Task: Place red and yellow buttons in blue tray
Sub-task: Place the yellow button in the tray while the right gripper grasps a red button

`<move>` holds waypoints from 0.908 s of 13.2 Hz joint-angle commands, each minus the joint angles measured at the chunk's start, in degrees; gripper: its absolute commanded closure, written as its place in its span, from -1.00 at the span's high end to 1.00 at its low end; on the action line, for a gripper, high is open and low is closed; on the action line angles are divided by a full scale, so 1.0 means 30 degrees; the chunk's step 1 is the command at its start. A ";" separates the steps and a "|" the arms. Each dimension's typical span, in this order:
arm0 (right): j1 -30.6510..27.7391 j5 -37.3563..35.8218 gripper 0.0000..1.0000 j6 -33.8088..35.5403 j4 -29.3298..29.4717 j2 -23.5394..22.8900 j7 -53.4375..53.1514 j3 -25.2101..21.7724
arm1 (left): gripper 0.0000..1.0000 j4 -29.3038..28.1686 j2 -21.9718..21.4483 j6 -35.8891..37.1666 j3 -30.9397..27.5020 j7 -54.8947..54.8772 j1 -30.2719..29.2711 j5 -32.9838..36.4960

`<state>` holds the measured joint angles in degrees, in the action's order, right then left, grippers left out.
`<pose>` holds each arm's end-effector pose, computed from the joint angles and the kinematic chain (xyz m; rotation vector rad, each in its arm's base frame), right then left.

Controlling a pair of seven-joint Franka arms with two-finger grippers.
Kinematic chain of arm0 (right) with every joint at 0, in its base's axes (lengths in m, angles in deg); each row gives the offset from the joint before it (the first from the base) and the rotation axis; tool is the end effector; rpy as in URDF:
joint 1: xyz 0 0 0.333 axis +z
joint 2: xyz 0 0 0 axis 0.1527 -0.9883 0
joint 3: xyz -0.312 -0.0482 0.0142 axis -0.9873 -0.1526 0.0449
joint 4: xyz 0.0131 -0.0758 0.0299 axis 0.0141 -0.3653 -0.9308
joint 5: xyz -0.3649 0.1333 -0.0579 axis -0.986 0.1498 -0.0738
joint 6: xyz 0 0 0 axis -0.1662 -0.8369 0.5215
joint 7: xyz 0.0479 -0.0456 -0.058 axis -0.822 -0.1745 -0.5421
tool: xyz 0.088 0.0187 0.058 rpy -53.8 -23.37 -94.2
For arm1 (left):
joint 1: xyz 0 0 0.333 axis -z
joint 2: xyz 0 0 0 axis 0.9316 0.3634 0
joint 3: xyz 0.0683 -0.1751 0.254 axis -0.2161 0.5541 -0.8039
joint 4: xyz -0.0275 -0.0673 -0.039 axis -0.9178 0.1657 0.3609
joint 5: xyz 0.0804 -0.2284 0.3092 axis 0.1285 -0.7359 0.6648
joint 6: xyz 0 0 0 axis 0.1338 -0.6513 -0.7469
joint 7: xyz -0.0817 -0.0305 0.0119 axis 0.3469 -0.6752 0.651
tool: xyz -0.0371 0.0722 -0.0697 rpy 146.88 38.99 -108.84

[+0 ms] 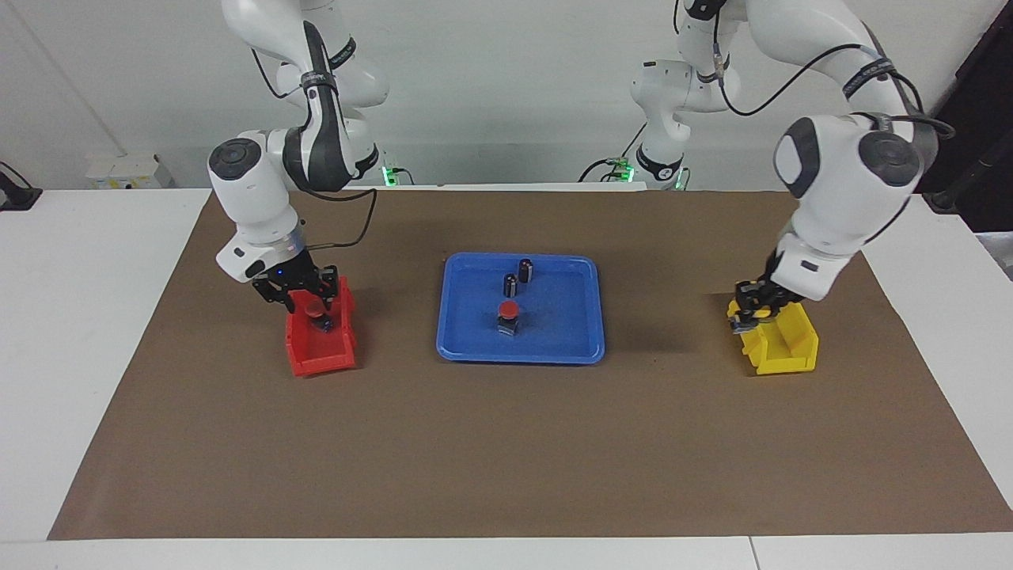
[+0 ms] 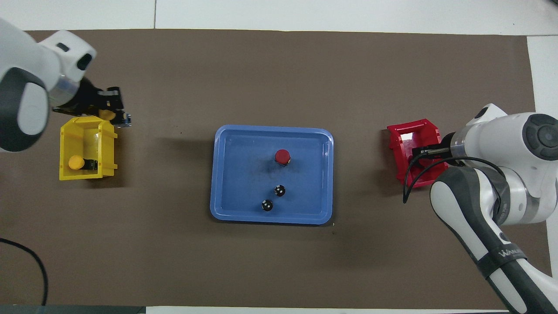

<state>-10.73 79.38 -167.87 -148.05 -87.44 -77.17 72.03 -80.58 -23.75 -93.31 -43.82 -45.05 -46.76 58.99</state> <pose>0.5269 0.0125 0.3686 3.1353 0.1122 0.1101 0.6026 -0.1736 0.4791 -3.1241 -0.1608 0.0210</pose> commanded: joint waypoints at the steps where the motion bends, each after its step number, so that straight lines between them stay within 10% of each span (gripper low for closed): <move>1: -0.0553 0.0397 0.36 -0.0740 -0.0651 0.0123 0.0557 0.0208 | -0.97 -0.1048 0.0266 -0.1720 -0.0251 0.3255 0.2816 -0.0777; 6: -0.0524 0.0398 0.25 -0.2467 -0.2260 0.0415 0.0966 0.0208 | -0.97 -0.2984 0.1054 -0.5182 -0.0222 0.5984 0.6394 -0.1926; 9: -0.0524 0.0398 -0.23 -0.2471 -0.2292 0.0444 0.0997 0.0208 | -0.97 -0.3017 0.2342 -0.6559 -0.0222 0.6778 0.7073 -0.1926; 10: -0.0524 0.0398 -0.39 -0.2355 -0.2118 0.0415 0.0997 0.0208 | -0.75 -0.3017 0.2403 -0.6534 -0.0222 0.6751 0.7131 -0.1926; 11: -0.0466 0.0398 -0.43 -0.2238 -0.1855 0.0357 0.0997 0.0208 | 0.01 -0.3017 0.2404 -0.6534 -0.0222 0.6780 0.7132 -0.1926; 12: -0.0407 0.0398 -0.44 -0.1686 -0.1244 0.0211 0.0997 0.0208 | 0.32 -0.3017 0.2375 -0.6331 -0.0222 0.6780 0.7132 -0.1926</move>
<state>-11.28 79.42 -174.29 -153.36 -87.30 -76.19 72.04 -89.23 -15.96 -112.10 -43.49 -25.08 -26.06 54.20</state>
